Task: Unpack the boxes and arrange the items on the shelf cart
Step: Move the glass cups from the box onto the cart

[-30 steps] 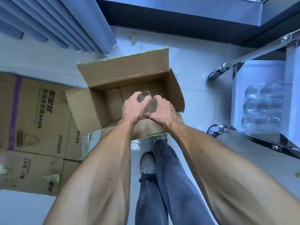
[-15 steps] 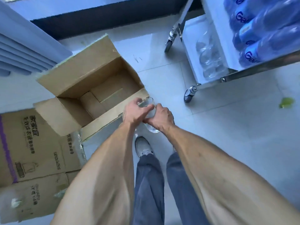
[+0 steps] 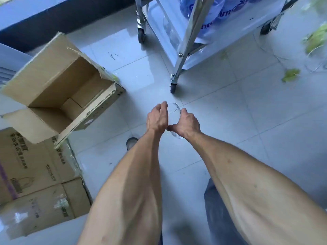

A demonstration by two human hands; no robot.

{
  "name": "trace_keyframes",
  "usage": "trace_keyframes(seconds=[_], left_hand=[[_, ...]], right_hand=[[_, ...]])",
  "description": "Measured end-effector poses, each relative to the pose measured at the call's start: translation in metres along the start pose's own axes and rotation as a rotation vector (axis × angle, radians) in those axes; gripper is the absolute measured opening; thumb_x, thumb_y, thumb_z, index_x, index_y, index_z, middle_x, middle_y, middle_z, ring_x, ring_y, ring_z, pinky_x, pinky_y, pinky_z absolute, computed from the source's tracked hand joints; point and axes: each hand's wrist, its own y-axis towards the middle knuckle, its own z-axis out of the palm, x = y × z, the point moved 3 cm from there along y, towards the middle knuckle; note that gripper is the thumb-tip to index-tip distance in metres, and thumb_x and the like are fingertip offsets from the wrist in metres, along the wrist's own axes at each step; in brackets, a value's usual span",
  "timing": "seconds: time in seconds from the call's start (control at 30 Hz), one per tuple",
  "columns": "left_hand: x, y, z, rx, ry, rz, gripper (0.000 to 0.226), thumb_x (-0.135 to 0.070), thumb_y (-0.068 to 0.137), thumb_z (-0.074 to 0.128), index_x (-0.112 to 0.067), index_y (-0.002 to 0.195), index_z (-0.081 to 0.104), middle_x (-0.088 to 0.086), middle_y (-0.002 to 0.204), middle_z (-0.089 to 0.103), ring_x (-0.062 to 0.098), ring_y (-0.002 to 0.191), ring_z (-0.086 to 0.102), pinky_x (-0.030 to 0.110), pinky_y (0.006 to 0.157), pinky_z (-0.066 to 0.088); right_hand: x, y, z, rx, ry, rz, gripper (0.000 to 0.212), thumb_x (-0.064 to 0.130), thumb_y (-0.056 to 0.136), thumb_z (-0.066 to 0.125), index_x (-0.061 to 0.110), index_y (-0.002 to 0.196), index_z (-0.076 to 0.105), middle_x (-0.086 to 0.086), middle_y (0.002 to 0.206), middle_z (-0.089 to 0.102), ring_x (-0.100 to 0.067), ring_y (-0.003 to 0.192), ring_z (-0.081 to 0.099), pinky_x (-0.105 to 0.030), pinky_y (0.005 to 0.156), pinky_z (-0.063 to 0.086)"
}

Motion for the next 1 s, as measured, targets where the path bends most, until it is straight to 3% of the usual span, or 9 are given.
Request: trace_keyframes(seconds=[0.17, 0.33, 0.47, 0.6, 1.0], left_hand=[[-0.02, -0.039, 0.074, -0.063, 0.147, -0.026, 0.04, -0.043, 0.1, 0.022, -0.015, 0.086, 0.047, 0.006, 0.087, 0.054, 0.032, 0.086, 0.047, 0.035, 0.076, 0.031], [-0.041, -0.065, 0.131, -0.153, 0.229, 0.026, 0.04, -0.033, 0.105, 0.022, -0.011, 0.118, 0.053, 0.013, 0.112, 0.059, 0.034, 0.104, 0.055, 0.038, 0.08, 0.038], [-0.062, -0.071, 0.157, -0.275, 0.206, -0.096, 0.04, -0.033, 0.105, 0.02, -0.012, 0.119, 0.051, 0.015, 0.118, 0.056, 0.035, 0.107, 0.055, 0.033, 0.076, 0.029], [-0.09, -0.063, 0.171, -0.405, 0.136, -0.146, 0.042, -0.041, 0.104, 0.029, -0.009, 0.121, 0.05, 0.02, 0.121, 0.055, 0.037, 0.108, 0.056, 0.036, 0.08, 0.036], [-0.187, 0.017, 0.23, -0.286, 0.233, -0.188, 0.042, -0.024, 0.097, 0.045, -0.004, 0.133, 0.041, 0.021, 0.132, 0.049, 0.039, 0.118, 0.053, 0.042, 0.092, 0.044]], right_hand=[[-0.08, 0.002, -0.036, -0.014, -0.025, -0.019, 0.072, 0.051, 0.062, 0.079, 0.014, 0.114, 0.045, -0.01, 0.104, 0.062, -0.032, 0.099, 0.061, -0.031, 0.069, 0.039], [-0.137, 0.006, -0.08, -0.087, -0.104, -0.048, 0.072, 0.047, 0.065, 0.081, 0.013, 0.116, 0.044, -0.011, 0.107, 0.062, -0.031, 0.101, 0.062, -0.03, 0.07, 0.041], [-0.16, 0.012, -0.105, -0.163, 0.0, -0.015, 0.07, 0.043, 0.067, 0.079, 0.012, 0.117, 0.042, -0.012, 0.11, 0.062, -0.032, 0.101, 0.061, -0.031, 0.07, 0.042], [-0.168, 0.039, -0.128, -0.188, 0.102, -0.01, 0.07, 0.046, 0.066, 0.08, 0.012, 0.115, 0.042, -0.013, 0.112, 0.063, -0.033, 0.103, 0.062, -0.034, 0.077, 0.047], [-0.191, 0.171, -0.231, -0.166, 0.118, -0.085, 0.076, 0.041, 0.067, 0.083, 0.012, 0.124, 0.042, -0.013, 0.119, 0.062, -0.034, 0.108, 0.061, -0.036, 0.08, 0.049]])
